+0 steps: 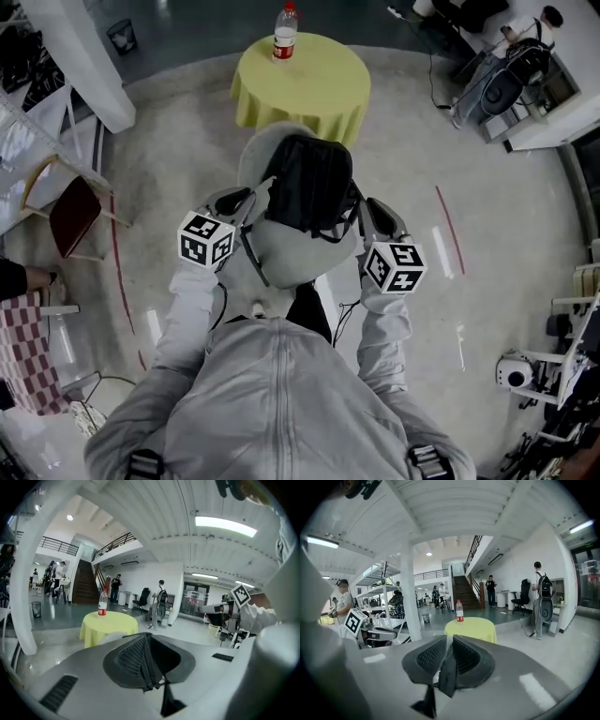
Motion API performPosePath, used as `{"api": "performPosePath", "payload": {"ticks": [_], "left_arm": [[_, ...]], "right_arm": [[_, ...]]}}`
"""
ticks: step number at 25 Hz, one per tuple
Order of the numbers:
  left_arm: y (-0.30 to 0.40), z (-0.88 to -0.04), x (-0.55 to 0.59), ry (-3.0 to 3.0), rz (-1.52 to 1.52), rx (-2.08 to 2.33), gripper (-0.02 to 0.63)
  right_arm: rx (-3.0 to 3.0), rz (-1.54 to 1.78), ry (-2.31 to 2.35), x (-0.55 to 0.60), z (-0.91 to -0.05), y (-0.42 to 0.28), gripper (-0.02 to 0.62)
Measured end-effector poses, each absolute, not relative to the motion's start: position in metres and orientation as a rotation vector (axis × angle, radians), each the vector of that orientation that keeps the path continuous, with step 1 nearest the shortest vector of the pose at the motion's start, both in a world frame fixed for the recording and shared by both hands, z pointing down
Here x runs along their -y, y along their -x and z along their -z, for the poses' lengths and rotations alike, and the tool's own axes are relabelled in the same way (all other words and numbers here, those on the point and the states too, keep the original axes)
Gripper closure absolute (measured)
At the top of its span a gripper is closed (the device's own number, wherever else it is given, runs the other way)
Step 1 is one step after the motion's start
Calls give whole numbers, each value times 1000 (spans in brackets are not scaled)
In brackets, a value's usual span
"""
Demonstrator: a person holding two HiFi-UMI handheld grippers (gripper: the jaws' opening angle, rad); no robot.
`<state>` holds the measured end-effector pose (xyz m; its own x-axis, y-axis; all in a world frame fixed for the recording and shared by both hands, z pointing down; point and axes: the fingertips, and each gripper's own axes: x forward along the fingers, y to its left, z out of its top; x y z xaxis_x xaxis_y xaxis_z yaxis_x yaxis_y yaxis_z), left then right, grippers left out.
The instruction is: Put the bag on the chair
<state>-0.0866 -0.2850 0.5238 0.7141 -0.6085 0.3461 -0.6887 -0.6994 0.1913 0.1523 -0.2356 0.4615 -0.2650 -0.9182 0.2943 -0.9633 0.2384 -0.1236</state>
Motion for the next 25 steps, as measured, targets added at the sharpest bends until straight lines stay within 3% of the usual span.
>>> {"api": "performPosePath", "payload": {"ticks": [11, 25], "left_arm": [[72, -398, 230, -2980, -246, 988, 586], [55, -382, 204, -3018, -210, 958, 600]], "right_arm": [[2446, -164, -1842, 181, -371, -116, 583], [2374, -5, -1771, 149, -359, -104, 584]]}}
